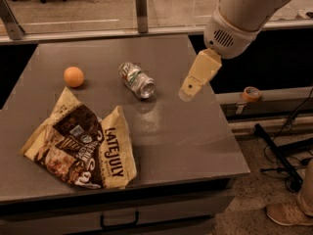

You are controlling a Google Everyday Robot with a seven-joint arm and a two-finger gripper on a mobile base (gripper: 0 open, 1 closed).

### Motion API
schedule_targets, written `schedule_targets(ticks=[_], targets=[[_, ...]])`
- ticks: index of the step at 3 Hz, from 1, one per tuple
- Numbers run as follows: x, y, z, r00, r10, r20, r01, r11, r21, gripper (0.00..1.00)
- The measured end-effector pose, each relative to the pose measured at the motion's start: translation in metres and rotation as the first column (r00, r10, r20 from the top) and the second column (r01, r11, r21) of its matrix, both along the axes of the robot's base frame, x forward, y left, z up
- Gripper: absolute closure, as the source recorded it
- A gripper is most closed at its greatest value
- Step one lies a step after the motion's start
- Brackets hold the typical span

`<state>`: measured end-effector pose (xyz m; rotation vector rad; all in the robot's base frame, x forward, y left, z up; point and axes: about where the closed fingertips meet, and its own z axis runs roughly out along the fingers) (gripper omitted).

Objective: Place 7up can upright

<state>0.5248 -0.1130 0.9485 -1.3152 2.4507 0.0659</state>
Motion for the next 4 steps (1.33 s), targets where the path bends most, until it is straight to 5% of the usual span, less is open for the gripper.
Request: schedule_targets(ticks=[2, 4], targets=[[0.025, 0.086, -0.016, 0.9992, 0.037, 0.014, -0.038, 0.996, 0.076, 0.00], [0.068, 0.161, -0.039, 0.9953, -0.097, 0.000, 0.096, 0.993, 0.063, 0.00]])
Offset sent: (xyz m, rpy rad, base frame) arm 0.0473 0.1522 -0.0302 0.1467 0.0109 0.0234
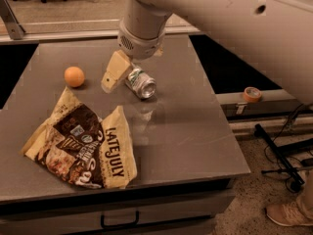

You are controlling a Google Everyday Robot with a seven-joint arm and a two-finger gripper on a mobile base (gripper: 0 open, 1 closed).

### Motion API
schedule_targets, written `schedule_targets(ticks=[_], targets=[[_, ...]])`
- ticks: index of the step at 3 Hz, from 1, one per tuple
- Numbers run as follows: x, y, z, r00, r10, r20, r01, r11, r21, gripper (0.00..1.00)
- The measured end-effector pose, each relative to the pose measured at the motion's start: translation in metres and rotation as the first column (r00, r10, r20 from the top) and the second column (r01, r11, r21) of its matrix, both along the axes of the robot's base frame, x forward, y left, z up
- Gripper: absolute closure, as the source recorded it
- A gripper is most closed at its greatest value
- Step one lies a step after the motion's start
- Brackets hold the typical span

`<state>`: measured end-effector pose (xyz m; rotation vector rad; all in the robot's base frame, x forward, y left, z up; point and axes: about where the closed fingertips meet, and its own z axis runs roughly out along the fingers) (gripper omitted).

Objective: Place 7up can upright

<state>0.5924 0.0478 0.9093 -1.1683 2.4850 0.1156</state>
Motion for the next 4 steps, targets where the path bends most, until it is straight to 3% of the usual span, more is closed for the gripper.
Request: schedule_targets(ticks=[2, 4], targets=[[0.056, 0.019, -0.036, 0.9913, -0.131, -0.010, 0.130, 0.987, -0.095, 0.00], [0.071, 0.022, -0.077, 0.9875, -0.126, -0.096, 0.101, 0.968, -0.231, 0.40]])
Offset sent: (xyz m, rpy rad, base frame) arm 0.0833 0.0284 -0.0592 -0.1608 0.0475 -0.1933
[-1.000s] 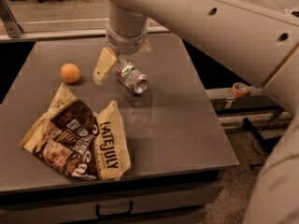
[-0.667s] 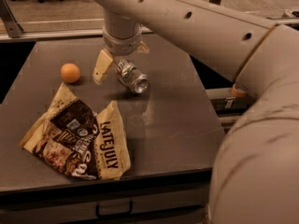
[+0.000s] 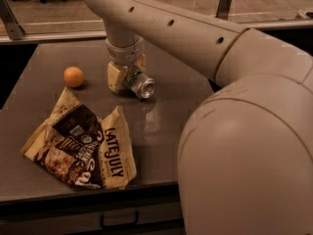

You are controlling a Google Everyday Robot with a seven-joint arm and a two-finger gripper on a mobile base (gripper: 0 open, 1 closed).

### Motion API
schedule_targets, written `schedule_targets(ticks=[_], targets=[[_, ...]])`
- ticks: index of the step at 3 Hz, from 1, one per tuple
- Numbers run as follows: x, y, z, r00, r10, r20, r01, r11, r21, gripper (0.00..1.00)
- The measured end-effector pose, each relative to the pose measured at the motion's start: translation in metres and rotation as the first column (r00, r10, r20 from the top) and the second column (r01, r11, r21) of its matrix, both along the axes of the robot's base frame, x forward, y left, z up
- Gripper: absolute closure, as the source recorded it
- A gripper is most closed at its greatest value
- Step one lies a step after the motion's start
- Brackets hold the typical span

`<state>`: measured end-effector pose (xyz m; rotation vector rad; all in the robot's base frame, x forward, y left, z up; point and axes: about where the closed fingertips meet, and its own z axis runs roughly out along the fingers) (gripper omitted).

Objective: Place 7up can upright

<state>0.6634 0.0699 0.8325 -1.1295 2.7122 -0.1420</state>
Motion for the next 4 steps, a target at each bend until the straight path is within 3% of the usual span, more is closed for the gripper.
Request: schedule_targets(ticks=[2, 3, 4], targets=[[0.001, 0.001, 0.004, 0.9999, 0.013, -0.001, -0.013, 1.000, -0.013, 0.87], [-0.001, 0.008, 0.013, 0.9949, 0.098, 0.020, -0.099, 0.993, 0.061, 1.00], [-0.003, 0.038, 0.051, 0.9596, 0.247, 0.135, -0.279, 0.902, 0.330, 1.00]])
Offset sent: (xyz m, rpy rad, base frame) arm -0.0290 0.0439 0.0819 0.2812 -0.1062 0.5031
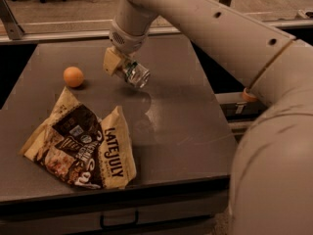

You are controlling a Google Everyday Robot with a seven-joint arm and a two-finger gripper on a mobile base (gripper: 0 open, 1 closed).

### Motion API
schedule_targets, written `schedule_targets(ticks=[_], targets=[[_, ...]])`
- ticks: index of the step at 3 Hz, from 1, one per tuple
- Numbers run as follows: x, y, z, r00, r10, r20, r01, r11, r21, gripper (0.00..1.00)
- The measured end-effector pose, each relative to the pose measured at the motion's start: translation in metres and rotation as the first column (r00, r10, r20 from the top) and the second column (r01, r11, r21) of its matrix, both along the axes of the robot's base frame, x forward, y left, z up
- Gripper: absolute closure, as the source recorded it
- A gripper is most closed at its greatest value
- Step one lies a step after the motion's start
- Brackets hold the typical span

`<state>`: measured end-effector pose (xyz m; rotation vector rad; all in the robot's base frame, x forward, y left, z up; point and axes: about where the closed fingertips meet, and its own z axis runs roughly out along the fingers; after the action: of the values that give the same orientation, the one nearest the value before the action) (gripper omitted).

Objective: Place 7up can upright

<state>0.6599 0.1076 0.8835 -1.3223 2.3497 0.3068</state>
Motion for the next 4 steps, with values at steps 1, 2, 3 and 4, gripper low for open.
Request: schedule_targets(ticks=[1, 2, 3, 4], targets=[[0.005, 0.013, 0.023, 0.9930, 0.106, 0.052, -0.116, 0.946, 0.303, 1.00], [-0.005, -0.002, 0.033, 0.9784, 0.195, 0.070, -0.202, 0.829, 0.522, 1.00], [-0.043, -0.007, 0.058, 0.9251, 0.332, 0.183, -0.369, 0.676, 0.637, 1.00], [-0.069, -0.012, 0.067, 0.8522, 0.403, 0.334, -0.520, 0.577, 0.630, 1.00]])
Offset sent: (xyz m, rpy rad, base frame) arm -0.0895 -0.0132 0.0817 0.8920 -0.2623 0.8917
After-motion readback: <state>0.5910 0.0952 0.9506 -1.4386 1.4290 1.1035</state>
